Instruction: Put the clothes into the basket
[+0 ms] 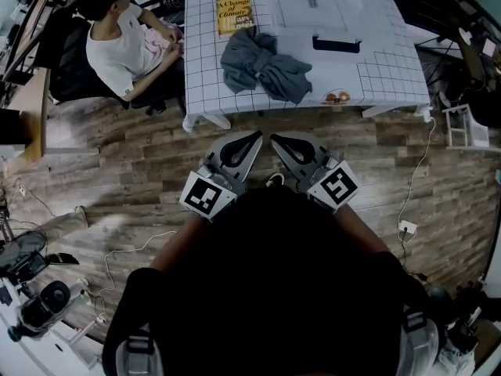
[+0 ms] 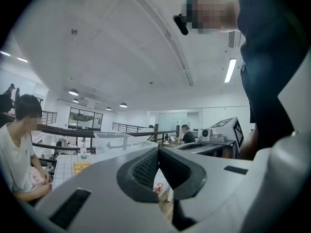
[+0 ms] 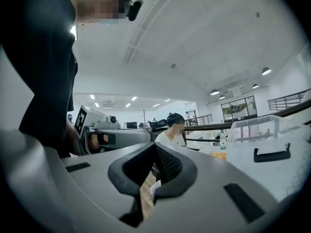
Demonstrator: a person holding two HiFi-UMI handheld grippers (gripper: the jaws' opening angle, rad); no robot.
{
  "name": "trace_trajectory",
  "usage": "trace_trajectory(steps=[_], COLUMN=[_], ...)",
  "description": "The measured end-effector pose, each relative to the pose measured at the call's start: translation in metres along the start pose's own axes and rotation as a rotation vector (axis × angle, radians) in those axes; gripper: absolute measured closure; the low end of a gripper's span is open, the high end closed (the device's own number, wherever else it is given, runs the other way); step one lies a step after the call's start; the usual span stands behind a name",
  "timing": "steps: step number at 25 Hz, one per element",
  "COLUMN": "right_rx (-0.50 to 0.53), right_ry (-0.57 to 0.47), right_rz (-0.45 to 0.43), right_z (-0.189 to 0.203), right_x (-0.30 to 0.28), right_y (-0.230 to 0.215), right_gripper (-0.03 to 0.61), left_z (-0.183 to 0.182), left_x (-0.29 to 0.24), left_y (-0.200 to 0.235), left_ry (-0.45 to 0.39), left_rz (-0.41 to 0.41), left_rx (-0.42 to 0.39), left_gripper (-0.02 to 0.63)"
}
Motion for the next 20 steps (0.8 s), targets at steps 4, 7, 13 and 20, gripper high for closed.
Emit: trace_trajectory(steps=[4,7,13,20], right_rx=[-0.007,-0.003,-0.008,0.031], right_ry=[0.007,0.014,0.024,0.110], right_rz=[0.014,0.019,0.034,0.108], right_z=[0.001,0.002,0.006,0.011], right_x=[0.002,0.002,-0.006,-0.032], right_y=[-0.020,-0.028,-0.045,-0.073], right_gripper=[0.563,0.563,0.563,0.563], left_z=[0.000,0.002,0.007,0.013], left_x=[-0.019,-0.025,-0.034,-0.057], left_y=[0.004,0.009,0.022,0.062], left_ry=[0.004,0.003,-0.011,-0.039], left_rz=[0.003,-0.009,0.002,0.035], left_rx=[-0.004,-0.015,-0.056,-0.056], left_gripper=[0.611,0.611,0.611,0.611])
Point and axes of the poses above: the fingertips, and each gripper's own axes: x backward along the fingers, y to its left, z out of its underside, the point moved 6 cm from there along x, backward along the fingers, and after that the axes turned 13 degrees about -z, right-handed, at the moved point
